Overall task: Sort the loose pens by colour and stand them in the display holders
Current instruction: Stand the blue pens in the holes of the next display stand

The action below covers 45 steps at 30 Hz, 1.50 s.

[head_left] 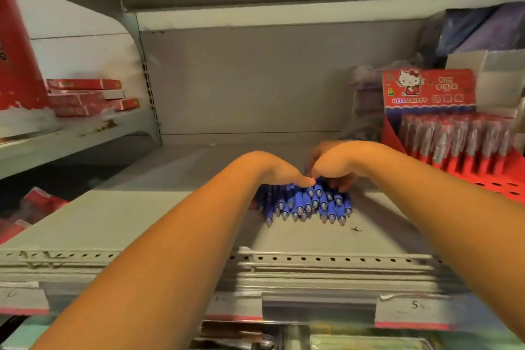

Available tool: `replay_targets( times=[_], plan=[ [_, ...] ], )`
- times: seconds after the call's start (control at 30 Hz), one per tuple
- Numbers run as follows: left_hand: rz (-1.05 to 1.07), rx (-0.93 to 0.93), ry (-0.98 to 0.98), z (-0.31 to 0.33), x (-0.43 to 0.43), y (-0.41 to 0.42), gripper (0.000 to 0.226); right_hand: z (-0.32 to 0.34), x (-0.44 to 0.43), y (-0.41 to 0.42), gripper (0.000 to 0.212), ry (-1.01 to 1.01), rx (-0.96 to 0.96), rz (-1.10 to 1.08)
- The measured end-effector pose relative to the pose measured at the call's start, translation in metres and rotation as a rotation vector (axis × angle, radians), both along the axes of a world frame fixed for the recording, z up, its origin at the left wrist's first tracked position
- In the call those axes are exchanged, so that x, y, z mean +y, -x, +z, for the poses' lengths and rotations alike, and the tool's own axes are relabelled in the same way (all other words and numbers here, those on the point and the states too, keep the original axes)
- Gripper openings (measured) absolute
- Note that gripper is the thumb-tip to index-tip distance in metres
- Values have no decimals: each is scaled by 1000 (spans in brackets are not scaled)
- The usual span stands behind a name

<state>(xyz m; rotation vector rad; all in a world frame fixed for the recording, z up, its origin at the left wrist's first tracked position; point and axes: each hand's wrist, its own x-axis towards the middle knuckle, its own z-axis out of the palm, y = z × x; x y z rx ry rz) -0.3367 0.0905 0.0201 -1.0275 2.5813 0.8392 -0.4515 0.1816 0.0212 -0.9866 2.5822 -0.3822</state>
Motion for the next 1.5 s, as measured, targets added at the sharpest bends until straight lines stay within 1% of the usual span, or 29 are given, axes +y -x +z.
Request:
replay_targets(
  times=[0.03,0.1,0.2,0.27,0.33,0.43,0.5,0.53,0.6,0.63,0.7,0.8,0.9,0.97,1.07,1.17,1.27,1.37,1.5],
  plan=[
    [3,11,-11,1,-3,0,69,0,-2,-1,28,2,-2,-8],
    [-55,7,-11,3,-7,2,51,-2,-6,-5,25,14,2,-24],
    [-83,-1,-6,4,-11,3,42,-5,-13,-12,23,21,-5,-36],
    [-123,-2,5,2,-12,4,40,-6,-14,-15,21,35,-29,-46],
    [-183,-25,6,1,-12,5,41,-6,-14,-17,18,70,-40,-64],
    [-268,-62,10,3,-9,3,46,-9,-14,-19,16,104,-2,-93],
    [-305,-74,-41,5,-10,1,62,-12,-14,-17,18,115,37,-111],
    [-318,-65,-54,5,-11,0,62,-13,-13,-15,19,120,50,-117],
    [-326,-16,-16,6,-10,-1,40,-15,-12,-12,19,116,61,-120],
    [-328,9,21,7,-10,-1,34,-16,-11,-11,19,115,59,-117],
    [-348,28,96,5,-10,3,32,-17,-9,-8,20,110,56,-109],
    [-339,-5,117,3,-6,12,35,-16,-4,-3,22,129,44,-106],
    [-301,-106,70,-2,2,24,37,-15,3,2,18,181,29,-121],
    [-291,-126,65,-3,4,31,37,-15,7,3,18,185,32,-113],
    [-285,-108,116,4,3,28,33,-14,8,2,20,170,31,-80],
    [-224,-126,127,4,-5,23,30,-12,5,-2,21,168,8,-38],
    [-202,-164,155,3,-6,22,18,-10,3,-6,21,161,-11,-2],
    [-181,-151,174,6,-6,20,29,-9,3,-8,21,169,-15,15],
    [-185,-141,190,6,-5,17,32,-9,2,-11,20,179,1,17]
  ],
)
